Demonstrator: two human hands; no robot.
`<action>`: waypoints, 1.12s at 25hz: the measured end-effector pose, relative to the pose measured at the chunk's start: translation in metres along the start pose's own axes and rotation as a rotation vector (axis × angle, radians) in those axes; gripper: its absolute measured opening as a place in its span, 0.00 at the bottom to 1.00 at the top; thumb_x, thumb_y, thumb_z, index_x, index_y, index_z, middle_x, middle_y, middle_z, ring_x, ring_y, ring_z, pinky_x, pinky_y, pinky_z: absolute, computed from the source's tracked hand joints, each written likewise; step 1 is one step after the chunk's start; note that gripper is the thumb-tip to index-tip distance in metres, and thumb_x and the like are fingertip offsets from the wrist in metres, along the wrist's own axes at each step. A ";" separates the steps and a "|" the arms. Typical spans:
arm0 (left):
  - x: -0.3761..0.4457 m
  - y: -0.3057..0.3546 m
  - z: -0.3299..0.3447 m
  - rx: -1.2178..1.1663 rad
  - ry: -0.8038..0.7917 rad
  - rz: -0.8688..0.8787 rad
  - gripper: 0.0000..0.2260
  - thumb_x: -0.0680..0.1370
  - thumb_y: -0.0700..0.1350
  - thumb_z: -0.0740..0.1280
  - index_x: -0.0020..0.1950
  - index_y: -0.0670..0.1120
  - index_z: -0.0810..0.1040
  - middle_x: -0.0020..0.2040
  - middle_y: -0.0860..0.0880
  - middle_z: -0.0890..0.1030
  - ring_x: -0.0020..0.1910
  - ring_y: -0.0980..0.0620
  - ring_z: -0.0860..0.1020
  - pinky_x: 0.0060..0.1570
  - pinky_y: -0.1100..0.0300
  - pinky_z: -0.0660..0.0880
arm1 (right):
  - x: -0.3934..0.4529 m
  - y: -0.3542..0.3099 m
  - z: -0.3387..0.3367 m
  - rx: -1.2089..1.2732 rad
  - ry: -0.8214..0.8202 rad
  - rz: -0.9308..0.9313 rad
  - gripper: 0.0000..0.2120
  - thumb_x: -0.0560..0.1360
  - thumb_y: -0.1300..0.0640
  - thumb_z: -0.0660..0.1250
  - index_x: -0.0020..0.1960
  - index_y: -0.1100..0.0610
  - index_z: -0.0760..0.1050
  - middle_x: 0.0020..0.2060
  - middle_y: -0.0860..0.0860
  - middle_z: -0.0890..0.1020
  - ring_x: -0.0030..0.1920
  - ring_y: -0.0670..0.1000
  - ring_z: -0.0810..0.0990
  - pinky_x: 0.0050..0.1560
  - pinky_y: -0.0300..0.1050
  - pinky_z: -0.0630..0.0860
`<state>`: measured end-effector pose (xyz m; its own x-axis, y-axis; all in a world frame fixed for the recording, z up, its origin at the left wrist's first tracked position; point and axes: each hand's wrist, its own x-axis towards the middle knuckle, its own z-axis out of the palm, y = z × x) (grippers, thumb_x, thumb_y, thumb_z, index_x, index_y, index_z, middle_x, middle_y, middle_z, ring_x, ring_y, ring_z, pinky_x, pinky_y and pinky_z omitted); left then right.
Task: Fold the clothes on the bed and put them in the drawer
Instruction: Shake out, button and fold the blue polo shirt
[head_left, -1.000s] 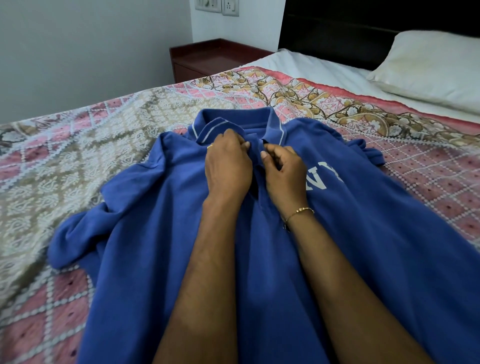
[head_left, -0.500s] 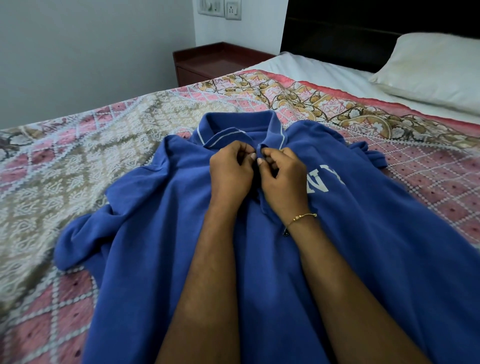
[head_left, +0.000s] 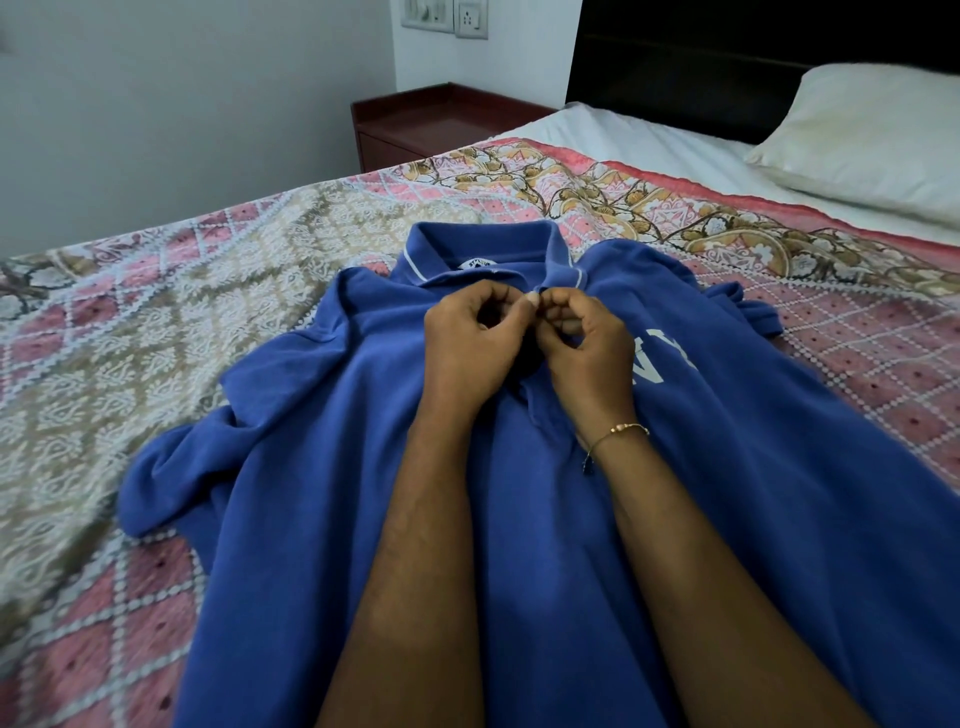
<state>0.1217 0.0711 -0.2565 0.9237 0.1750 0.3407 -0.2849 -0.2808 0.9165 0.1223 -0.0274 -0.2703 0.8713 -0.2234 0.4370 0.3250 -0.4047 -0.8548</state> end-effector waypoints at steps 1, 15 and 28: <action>0.000 0.001 0.001 -0.018 0.009 -0.016 0.05 0.73 0.42 0.72 0.43 0.40 0.81 0.36 0.49 0.81 0.33 0.58 0.76 0.37 0.66 0.74 | -0.001 -0.001 0.000 -0.018 0.000 -0.024 0.06 0.73 0.67 0.67 0.49 0.63 0.79 0.44 0.55 0.80 0.40 0.48 0.77 0.42 0.31 0.73; 0.001 -0.001 -0.008 0.203 -0.090 0.211 0.19 0.70 0.32 0.67 0.41 0.53 0.63 0.37 0.50 0.77 0.37 0.47 0.76 0.40 0.56 0.74 | 0.005 0.006 -0.002 0.026 -0.097 0.081 0.08 0.74 0.64 0.66 0.39 0.54 0.73 0.39 0.58 0.79 0.41 0.59 0.79 0.46 0.59 0.78; -0.012 0.012 0.009 0.496 0.144 0.201 0.07 0.75 0.36 0.61 0.51 0.42 0.68 0.40 0.48 0.73 0.49 0.43 0.72 0.38 0.57 0.61 | 0.000 -0.006 0.002 0.138 -0.170 0.309 0.14 0.80 0.60 0.57 0.36 0.53 0.66 0.32 0.48 0.70 0.32 0.43 0.66 0.31 0.32 0.64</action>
<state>0.1098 0.0573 -0.2517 0.8093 0.1899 0.5558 -0.2647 -0.7268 0.6338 0.1213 -0.0233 -0.2659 0.9808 -0.1611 0.1095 0.0734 -0.2154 -0.9738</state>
